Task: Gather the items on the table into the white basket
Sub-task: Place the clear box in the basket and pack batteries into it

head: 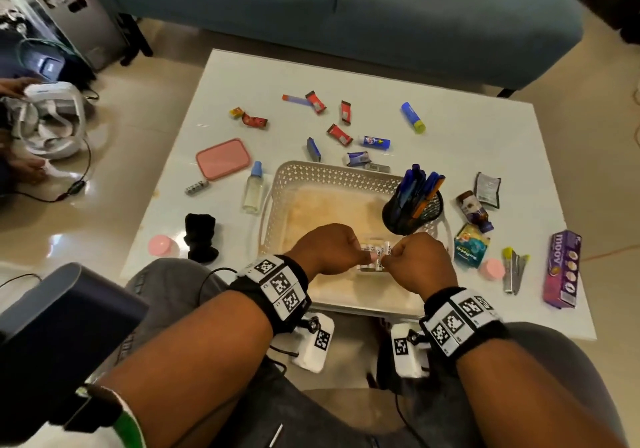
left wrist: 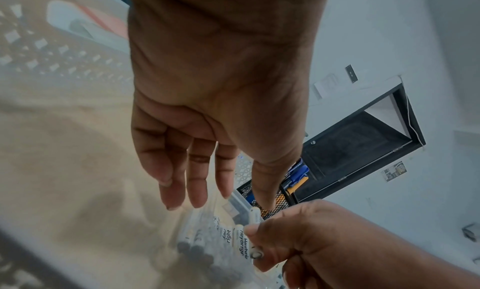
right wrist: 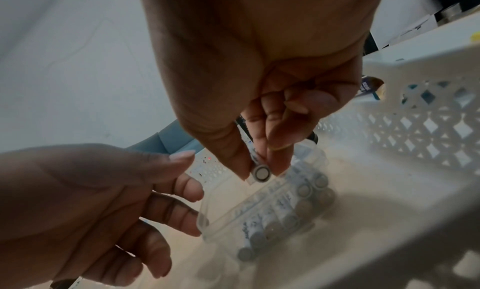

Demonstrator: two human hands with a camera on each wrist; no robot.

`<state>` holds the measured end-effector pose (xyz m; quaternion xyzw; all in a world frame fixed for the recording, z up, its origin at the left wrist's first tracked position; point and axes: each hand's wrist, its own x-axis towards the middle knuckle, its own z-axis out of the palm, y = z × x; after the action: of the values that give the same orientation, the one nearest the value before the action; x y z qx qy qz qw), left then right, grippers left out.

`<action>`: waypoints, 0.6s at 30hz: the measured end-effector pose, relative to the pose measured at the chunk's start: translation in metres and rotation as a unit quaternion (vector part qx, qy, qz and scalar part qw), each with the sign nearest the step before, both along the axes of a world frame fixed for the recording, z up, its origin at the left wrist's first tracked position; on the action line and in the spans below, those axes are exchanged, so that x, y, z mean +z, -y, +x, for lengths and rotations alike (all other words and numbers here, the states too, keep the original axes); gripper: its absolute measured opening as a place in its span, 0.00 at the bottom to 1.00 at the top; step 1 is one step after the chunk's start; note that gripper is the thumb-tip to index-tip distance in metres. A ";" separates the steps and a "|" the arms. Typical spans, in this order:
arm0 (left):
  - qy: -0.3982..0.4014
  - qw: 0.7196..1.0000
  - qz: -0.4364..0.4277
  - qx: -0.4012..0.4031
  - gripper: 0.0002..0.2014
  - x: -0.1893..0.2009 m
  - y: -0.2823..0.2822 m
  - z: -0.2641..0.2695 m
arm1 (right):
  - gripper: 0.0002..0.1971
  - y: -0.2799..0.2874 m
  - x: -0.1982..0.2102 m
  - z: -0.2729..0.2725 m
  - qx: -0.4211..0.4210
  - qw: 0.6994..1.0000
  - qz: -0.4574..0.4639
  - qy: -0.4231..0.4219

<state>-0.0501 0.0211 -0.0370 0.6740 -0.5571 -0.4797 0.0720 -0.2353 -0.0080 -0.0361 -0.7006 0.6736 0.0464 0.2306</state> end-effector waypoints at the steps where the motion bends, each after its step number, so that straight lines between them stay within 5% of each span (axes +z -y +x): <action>1: -0.002 1.000 0.004 -0.002 0.22 -0.001 0.001 0.000 | 0.16 0.002 -0.004 -0.001 0.002 1.000 0.007 -0.003; 18: -0.009 1.000 0.008 0.000 0.16 -0.010 0.003 0.001 | 0.17 0.008 -0.025 0.003 0.021 0.996 -0.029 -0.082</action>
<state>-0.0495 0.0178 -0.0473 0.6702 -0.5529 -0.4898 0.0717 -0.2320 -0.0161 -0.0608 -0.7146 0.6766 0.0892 0.1533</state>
